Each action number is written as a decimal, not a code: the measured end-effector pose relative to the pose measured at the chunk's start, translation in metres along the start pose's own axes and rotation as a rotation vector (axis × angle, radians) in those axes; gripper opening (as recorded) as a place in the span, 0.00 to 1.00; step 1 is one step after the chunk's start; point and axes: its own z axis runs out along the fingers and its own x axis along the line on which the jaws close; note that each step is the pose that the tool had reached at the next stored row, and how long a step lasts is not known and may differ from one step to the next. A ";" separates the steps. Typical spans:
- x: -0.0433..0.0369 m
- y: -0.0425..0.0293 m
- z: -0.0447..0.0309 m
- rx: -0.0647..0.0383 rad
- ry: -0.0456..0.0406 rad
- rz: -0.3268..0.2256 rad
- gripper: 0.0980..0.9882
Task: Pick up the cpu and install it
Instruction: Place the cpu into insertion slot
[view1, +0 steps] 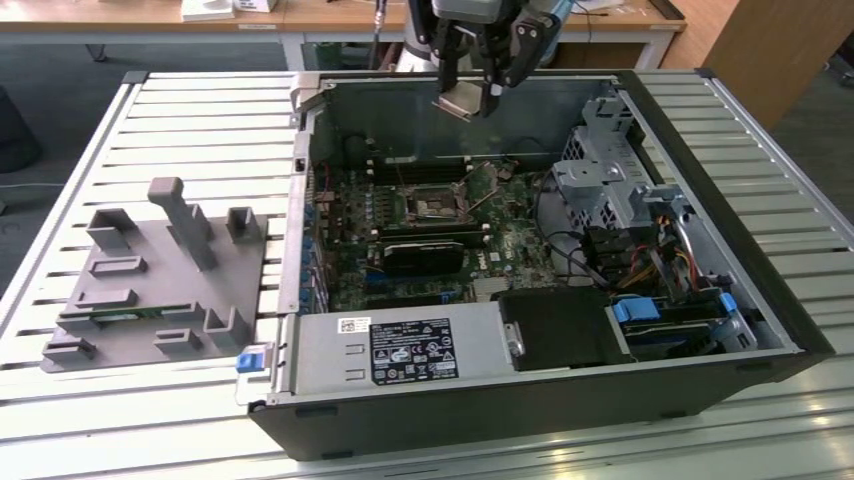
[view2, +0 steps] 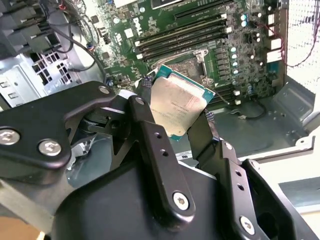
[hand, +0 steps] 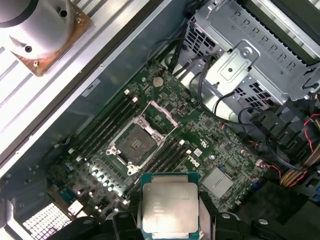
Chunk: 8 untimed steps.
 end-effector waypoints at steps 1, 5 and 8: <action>0.0002 0.0002 0.0004 0.000 -0.0004 0.008 0.50; 0.0006 0.0001 0.0018 0.000 -0.0028 0.057 0.50; 0.0006 0.0001 0.0029 0.000 -0.0053 0.106 0.50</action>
